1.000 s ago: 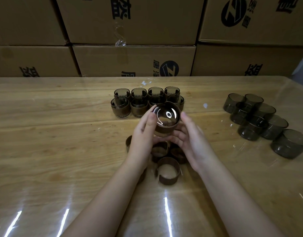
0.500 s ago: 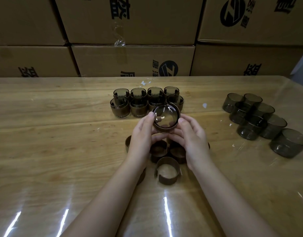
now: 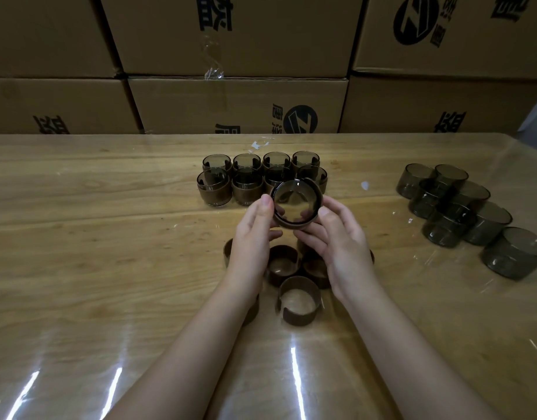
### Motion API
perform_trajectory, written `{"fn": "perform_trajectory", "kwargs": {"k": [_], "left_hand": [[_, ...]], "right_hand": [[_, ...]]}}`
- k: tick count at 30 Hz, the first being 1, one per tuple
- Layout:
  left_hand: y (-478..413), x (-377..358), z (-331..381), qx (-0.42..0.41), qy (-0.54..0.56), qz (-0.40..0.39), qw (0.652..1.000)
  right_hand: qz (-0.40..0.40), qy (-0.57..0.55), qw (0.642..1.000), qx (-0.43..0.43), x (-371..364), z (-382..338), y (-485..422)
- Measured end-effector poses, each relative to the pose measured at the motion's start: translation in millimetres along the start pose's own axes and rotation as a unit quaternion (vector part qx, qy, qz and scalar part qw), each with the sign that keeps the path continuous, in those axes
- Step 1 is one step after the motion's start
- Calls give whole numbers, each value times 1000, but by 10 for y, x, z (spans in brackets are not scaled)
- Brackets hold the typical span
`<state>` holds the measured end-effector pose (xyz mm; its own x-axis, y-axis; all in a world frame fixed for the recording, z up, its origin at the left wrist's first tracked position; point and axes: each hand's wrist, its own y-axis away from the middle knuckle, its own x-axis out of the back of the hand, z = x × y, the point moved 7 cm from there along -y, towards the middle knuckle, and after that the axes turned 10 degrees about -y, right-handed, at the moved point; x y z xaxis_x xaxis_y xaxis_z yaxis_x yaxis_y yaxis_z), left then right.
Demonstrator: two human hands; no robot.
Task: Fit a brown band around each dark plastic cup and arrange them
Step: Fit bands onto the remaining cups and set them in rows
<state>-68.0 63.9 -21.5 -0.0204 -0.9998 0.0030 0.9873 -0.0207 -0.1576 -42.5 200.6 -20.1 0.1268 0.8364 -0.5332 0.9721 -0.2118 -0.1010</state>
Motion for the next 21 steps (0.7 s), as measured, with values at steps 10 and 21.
{"fn": "perform_trajectory", "kwargs": {"k": [10, 21], "left_hand": [[7, 10, 4, 4, 39, -5, 999], [-10, -95, -31, 89, 248, -84, 961]], "right_hand": [[-9, -36, 999, -25, -7, 55, -8], [-9, -73, 997, -34, -24, 98, -24]]}}
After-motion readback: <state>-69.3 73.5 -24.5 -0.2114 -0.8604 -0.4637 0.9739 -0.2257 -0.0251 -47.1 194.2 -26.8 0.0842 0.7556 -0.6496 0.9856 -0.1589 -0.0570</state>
